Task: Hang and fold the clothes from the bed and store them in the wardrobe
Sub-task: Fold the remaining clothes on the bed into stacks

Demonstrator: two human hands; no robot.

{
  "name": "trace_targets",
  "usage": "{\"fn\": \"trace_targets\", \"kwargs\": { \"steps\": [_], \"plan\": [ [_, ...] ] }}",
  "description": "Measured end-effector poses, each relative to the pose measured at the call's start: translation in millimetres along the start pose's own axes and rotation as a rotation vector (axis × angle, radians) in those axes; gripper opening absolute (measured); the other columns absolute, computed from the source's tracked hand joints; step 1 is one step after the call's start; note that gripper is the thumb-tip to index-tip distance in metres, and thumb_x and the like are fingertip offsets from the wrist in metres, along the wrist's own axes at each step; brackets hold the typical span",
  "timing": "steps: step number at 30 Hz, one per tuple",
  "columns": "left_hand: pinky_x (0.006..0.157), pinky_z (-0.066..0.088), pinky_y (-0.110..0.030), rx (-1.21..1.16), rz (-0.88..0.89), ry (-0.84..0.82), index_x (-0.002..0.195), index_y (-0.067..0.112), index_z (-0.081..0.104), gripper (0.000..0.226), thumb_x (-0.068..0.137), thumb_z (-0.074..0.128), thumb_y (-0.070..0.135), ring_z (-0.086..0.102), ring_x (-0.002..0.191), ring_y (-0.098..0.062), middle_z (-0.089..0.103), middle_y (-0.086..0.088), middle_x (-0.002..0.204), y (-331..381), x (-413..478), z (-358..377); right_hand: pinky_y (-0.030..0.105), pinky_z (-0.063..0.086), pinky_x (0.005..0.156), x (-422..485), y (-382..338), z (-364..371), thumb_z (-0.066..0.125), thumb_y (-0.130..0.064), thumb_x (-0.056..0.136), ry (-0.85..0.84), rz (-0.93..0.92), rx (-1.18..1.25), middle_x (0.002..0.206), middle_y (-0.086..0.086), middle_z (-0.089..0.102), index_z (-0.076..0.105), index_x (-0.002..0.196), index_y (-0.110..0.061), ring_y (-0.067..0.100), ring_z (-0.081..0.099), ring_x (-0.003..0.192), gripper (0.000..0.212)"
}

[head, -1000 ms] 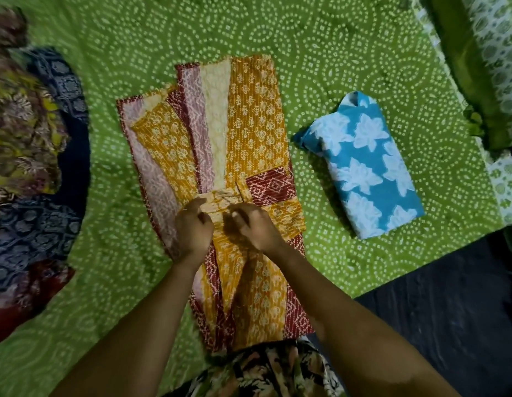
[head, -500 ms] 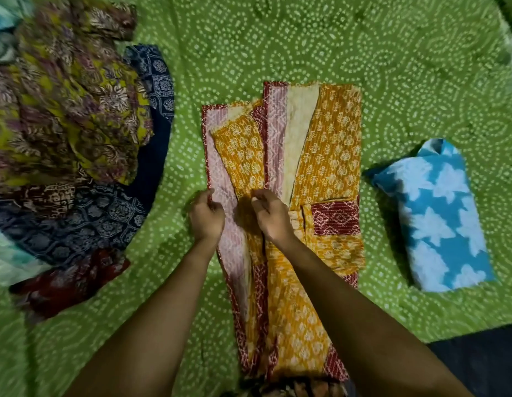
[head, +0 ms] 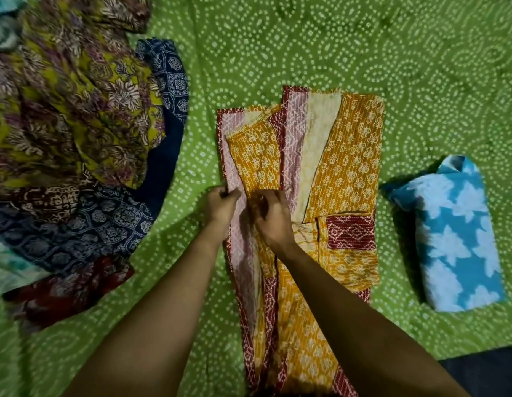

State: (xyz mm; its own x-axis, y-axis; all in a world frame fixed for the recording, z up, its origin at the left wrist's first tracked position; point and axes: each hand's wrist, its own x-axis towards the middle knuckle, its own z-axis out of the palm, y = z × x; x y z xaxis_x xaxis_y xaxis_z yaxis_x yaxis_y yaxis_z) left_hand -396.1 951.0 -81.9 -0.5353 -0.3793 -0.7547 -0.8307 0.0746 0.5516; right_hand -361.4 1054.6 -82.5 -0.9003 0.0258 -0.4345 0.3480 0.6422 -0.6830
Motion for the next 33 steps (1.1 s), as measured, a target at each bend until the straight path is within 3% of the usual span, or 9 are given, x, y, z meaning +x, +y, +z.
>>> {"fn": "trace_targets", "kwargs": {
  "steps": [7,12,16,18,21,24,28,30,33],
  "plan": [
    [0.103,0.04,-0.04,-0.095,-0.04,-0.162,0.141,0.014,0.035,0.064,0.086,0.065,0.023,0.044,0.126,-0.029,0.041,-0.012,0.144,25.8,4.9,7.5,0.039,0.045,0.1,-5.5,-6.7,-3.7,0.067,-0.025,0.084,-0.081,0.015,0.074,0.125,0.012,0.047,0.048,0.128,-0.006,0.026,0.05,0.112,0.051],
    [0.094,0.048,-0.04,-0.059,-0.009,-0.02,0.135,0.004,0.044,0.059,0.084,0.068,0.022,0.057,0.11,-0.029,0.054,-0.016,0.132,36.0,9.8,24.0,0.04,0.047,0.095,-7.3,4.8,1.6,0.069,-0.033,0.081,-0.003,-0.028,-0.159,0.13,0.014,0.046,0.044,0.132,-0.005,0.028,0.049,0.113,0.063],
    [0.077,0.05,-0.044,-0.033,0.08,0.144,0.104,-0.01,0.06,0.036,0.084,0.068,0.019,0.06,0.104,-0.031,0.066,-0.019,0.105,38.0,9.7,29.5,0.044,0.045,0.095,-5.0,11.3,12.6,0.055,-0.011,0.089,0.019,0.024,-0.296,0.133,0.018,0.044,0.052,0.127,-0.006,0.036,0.046,0.119,0.038],
    [0.069,0.051,-0.039,-0.108,0.124,0.112,0.104,-0.009,0.059,0.032,0.085,0.066,0.016,0.059,0.098,-0.023,0.066,-0.012,0.094,44.1,3.7,32.0,0.043,0.046,0.092,-4.9,14.4,8.6,0.052,-0.008,0.089,0.037,0.021,-0.166,0.128,0.017,0.05,0.057,0.122,-0.006,0.032,0.049,0.113,0.033],
    [0.091,0.048,-0.037,-0.157,0.234,0.082,0.121,-0.01,0.051,0.045,0.086,0.066,0.013,0.057,0.112,-0.021,0.061,-0.018,0.118,54.0,-12.2,44.8,0.025,0.047,0.067,-15.8,18.1,-19.4,0.047,-0.007,0.095,0.143,0.012,0.209,0.094,0.006,0.061,0.057,0.107,-0.003,0.008,0.056,0.075,0.016],
    [0.061,0.042,-0.019,-0.076,0.46,0.03,0.094,-0.004,0.064,0.017,0.087,0.063,0.011,0.053,0.064,-0.003,0.058,0.001,0.073,64.3,-32.0,74.3,0.012,0.037,0.046,-35.4,36.1,-48.4,0.048,-0.015,0.098,0.241,0.066,0.427,0.071,-0.009,0.054,0.053,0.104,-0.009,-0.001,0.047,0.049,0.01],
    [0.05,0.031,-0.008,0.255,0.726,-0.237,0.099,0.002,0.067,0.024,0.093,0.055,0.021,0.047,0.057,-0.003,0.06,0.005,0.072,68.0,-54.4,136.7,0.006,0.036,0.047,-47.5,72.1,-74.2,0.05,-0.01,0.096,0.443,0.268,0.528,0.07,-0.009,0.053,0.055,0.107,0.0,-0.004,0.051,0.05,0.016],
    [0.062,0.042,-0.018,0.503,0.8,-0.363,0.11,0.008,0.064,0.038,0.098,0.042,0.036,0.059,0.074,-0.015,0.067,-0.009,0.093,58.8,-57.4,162.3,0.003,0.039,0.061,-46.6,89.8,-86.7,0.054,-0.003,0.092,0.548,0.36,0.481,0.08,-0.004,0.059,0.057,0.106,0.007,-0.002,0.059,0.07,0.017],
    [0.102,0.04,-0.039,0.815,0.896,-0.177,0.128,0.015,0.056,0.043,0.099,0.037,0.04,0.045,0.126,-0.029,0.036,-0.01,0.149,35.9,-49.5,170.5,0.022,0.042,0.09,-44.3,112.4,-95.0,0.056,0.001,0.088,0.59,0.392,0.313,0.107,0.019,0.063,0.053,0.116,0.007,0.026,0.06,0.102,0.029]
  ]
}}
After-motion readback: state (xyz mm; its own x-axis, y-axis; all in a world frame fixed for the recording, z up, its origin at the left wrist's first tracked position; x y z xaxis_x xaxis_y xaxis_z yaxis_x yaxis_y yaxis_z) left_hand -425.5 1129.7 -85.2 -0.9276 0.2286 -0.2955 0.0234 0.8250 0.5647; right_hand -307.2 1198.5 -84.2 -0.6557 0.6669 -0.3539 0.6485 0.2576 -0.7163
